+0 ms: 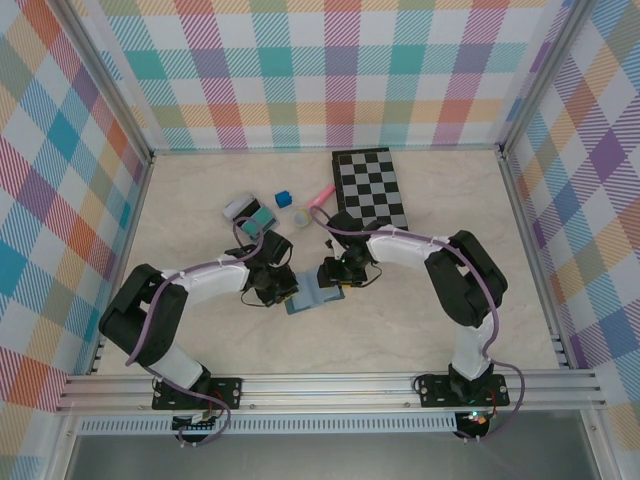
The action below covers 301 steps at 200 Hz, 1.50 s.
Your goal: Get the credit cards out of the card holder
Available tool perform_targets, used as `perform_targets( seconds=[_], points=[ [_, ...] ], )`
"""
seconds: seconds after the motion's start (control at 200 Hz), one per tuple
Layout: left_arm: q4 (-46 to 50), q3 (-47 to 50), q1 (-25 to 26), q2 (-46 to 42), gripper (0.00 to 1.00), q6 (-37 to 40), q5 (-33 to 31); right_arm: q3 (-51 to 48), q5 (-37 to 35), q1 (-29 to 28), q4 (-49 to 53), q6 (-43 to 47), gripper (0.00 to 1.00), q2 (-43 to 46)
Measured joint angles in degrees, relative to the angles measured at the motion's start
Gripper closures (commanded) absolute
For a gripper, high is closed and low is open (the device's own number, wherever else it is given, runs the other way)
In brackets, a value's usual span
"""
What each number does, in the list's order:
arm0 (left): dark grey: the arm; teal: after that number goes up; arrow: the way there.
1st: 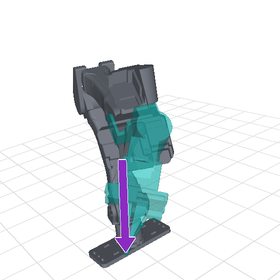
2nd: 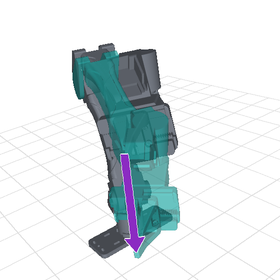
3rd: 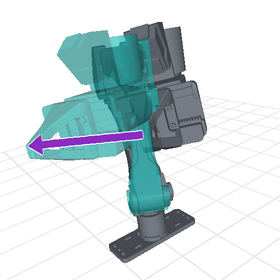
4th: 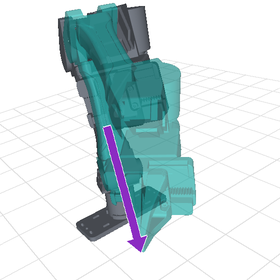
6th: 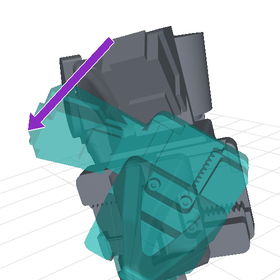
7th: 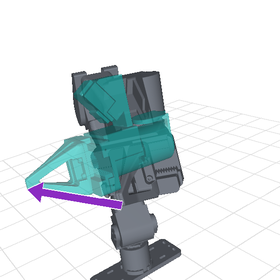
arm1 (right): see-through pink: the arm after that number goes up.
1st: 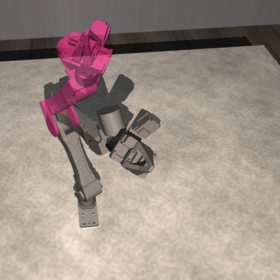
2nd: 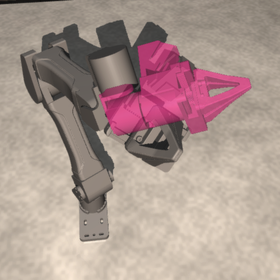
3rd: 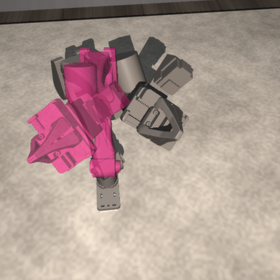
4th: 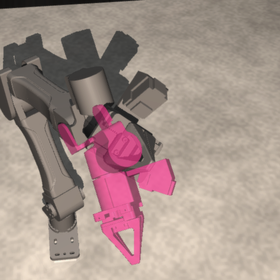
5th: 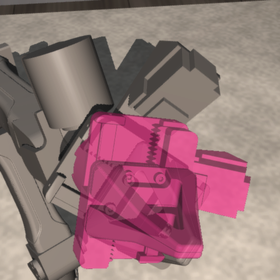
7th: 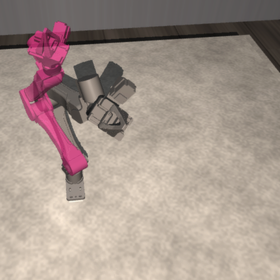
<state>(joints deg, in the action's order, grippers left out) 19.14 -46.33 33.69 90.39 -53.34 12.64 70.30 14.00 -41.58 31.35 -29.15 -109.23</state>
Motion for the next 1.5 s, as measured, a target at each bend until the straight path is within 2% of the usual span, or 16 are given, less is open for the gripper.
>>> perform_targets(
  seconds=[0.25, 0.4, 0.625, 0.675, 0.755, 0.935, 1.005, 1.08, 1.195, 1.31, 1.35, 1.505],
  points=[
    [-6.25, 0.0, 0.04, 0.59, 0.99, 0.26, 3.87, 0.07, 0.9, 0.0, -0.31, 0.0, 0.54, -0.35],
    [-7.85, 0.0, 0.04, 0.5, 1.0, 0.48, 4.52, 0.15, 1.81, -0.04, -0.46, -0.09, 0.61, -0.74],
    [-7.1, -0.37, 0.04, 0.5, 1.0, 1.53, 4.2, 0.15, 2.34, -0.04, -0.55, -0.02, 0.59, -0.92],
    [-5.44, -0.98, 0.04, 0.5, 0.94, 1.99, 3.56, 0.15, 2.34, -0.07, -0.59, -0.07, 0.56, -0.85],
    [-1.68, -2.56, 0.04, 0.31, 0.79, 3.39, 1.9, 0.13, 2.12, -0.26, -0.68, -0.42, 0.48, -0.26],
    [9.11, -7.32, 0.04, -4.5, 0.47, 5.86, -3.76, -1.27, -1.29, -0.85, 0.35, -1.33, 0.24, 5.88],
    [13.25, -9.38, 0.04, -8.35, 0.4, 6.99, -7.17, -1.27, -3.65, -0.85, 0.7, -1.4, 0.15, 10.25],
    [17.18, -11.43, -0.02, -12.96, 0.35, 8.37, -11.32, -1.25, -7.15, -0.83, 0.94, -1.2, 0.1, 15.41],
    [22.1, -13.97, -1.09, -19.47, 0.25, 10.84, -18.18, -0.42, -14.84, -0.26, 1.55, 0.07, 0.0, 22.12],
    [24.44, -14.69, -3.06, -24.85, 0.15, 13.2, -26.23, -0.13, -24.15, 1.33, 1.51, 2.69, 0.0, 26.93],
    [24.9, -14.69, -3.72, -26.6, 0.01, 14.56, -30.36, -0.15, -27.15, 2.1, 1.44, 3.63, 0.0, 28.11],
    [23.1, -12.55, -5.95, -31.8, 0.0, 17.73, -45.24, -0.7, -37.31, 7.63, -0.5, 7.85, 0.0, 31.56]
  ],
)
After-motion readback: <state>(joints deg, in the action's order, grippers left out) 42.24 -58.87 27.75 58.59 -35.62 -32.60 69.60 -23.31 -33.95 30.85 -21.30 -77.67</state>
